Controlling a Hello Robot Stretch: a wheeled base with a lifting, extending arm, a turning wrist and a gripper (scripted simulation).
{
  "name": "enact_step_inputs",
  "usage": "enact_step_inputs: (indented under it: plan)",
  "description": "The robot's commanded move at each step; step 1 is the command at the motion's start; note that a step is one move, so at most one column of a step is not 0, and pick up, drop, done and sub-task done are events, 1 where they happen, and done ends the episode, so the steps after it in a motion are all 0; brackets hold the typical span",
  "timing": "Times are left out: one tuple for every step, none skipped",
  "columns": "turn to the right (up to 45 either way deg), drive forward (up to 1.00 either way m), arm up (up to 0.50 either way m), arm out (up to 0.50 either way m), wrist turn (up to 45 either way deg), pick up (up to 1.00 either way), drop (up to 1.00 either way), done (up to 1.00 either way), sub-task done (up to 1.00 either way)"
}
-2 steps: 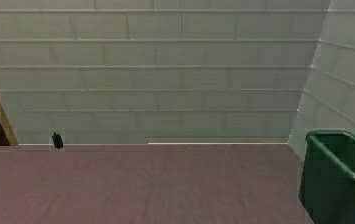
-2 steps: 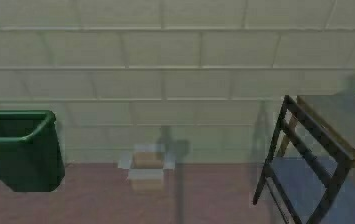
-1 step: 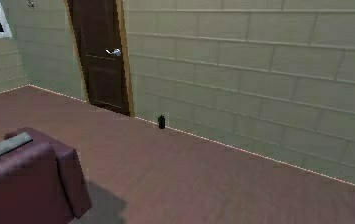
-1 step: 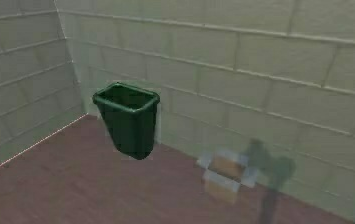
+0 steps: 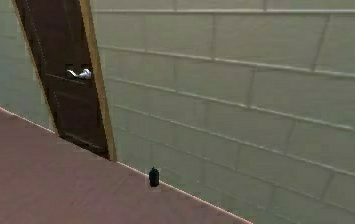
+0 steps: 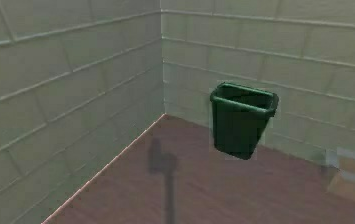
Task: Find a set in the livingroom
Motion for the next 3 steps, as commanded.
enact_step_inputs:
  plan:
    - [-42.0,0.0,0.0,0.0,0.0,0.0,0.0,0.0,0.0]
    - [0.0,0.05,0.0,0.0,0.0,0.0,0.0,0.0,0.0]
    - [33.0,0.0,0.0,0.0,0.0,0.0,0.0,0.0,0.0]
